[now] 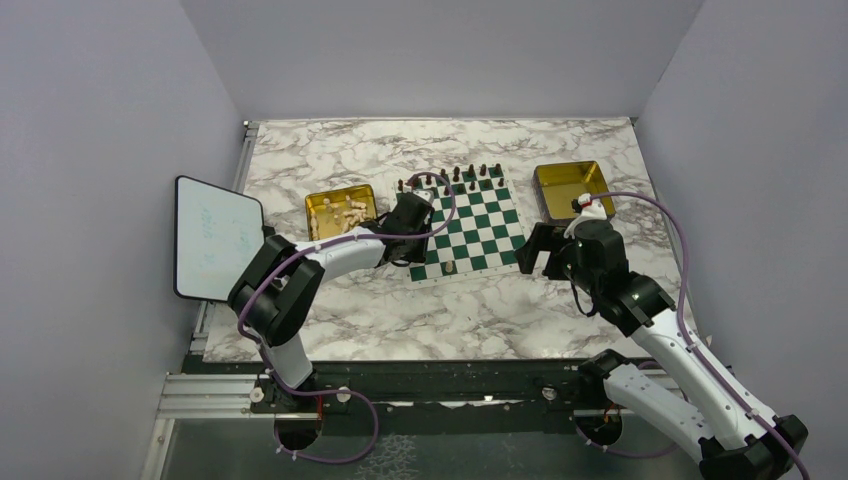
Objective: Set up the chess pieces on the board
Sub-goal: Place the chess piece on the chessboard, then pick up the chess piece from the storage box.
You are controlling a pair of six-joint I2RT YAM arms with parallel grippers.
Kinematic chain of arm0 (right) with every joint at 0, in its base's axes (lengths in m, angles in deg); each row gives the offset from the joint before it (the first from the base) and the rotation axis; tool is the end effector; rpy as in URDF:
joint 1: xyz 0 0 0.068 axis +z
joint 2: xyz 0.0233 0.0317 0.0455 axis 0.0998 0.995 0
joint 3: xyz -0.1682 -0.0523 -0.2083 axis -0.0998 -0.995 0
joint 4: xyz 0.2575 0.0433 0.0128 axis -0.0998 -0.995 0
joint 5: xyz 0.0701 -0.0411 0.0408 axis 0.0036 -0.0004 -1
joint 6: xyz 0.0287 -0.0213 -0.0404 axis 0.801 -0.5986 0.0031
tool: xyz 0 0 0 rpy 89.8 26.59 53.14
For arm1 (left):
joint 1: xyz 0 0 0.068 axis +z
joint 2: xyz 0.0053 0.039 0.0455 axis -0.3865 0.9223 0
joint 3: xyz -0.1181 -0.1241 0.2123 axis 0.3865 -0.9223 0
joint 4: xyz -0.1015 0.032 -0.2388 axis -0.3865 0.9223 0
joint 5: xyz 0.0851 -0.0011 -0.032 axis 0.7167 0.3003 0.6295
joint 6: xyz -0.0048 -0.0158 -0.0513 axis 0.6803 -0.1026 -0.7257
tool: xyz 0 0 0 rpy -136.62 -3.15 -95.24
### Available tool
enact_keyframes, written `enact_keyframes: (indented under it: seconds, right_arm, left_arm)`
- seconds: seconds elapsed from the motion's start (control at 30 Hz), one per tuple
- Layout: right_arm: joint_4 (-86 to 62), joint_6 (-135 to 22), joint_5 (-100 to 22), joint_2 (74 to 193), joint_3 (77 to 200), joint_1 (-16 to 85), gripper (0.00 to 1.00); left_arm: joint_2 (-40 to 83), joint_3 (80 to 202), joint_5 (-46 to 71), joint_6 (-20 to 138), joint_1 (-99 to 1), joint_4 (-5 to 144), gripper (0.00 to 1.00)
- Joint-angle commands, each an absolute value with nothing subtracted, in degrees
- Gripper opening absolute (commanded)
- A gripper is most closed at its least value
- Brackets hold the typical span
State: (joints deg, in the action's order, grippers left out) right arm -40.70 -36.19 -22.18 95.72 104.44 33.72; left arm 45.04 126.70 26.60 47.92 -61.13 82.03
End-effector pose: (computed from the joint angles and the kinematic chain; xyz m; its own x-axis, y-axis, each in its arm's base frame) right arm 0.1516 0.0744 0.2890 -0.5725 0.2057 -0.7937 -0.0980 0.9439 0.3152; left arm 0.2782 -0.2160 0.1741 -0.7854 0.1293 -0.6053 0.2874 0.9423 -0.1716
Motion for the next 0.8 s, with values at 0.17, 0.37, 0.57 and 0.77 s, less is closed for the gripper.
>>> enact_keyframes:
  seconds: [0.17,0.37,0.57,0.77]
  right_arm:
    - [-40.05,-36.76,-21.66,95.53,103.94,33.33,0.99]
    - [-39.33,-36.78,-22.5,95.95,103.5,33.33,0.99]
    - [-39.01,-36.94,-22.61,95.86,103.49,33.33,0.99]
    - [-38.82,-37.19,-22.93,95.65,103.5,33.33,0.99]
  left_arm:
    - [41.44,129.91,28.02,49.13,-61.41,85.05,0.36]
    - [39.14,134.07,29.78,50.03,-61.43,89.2,0.37]
    - [37.56,139.11,36.18,51.63,-60.84,95.72,0.37]
    - [36.66,141.45,39.11,52.75,-56.87,99.89,0.28]
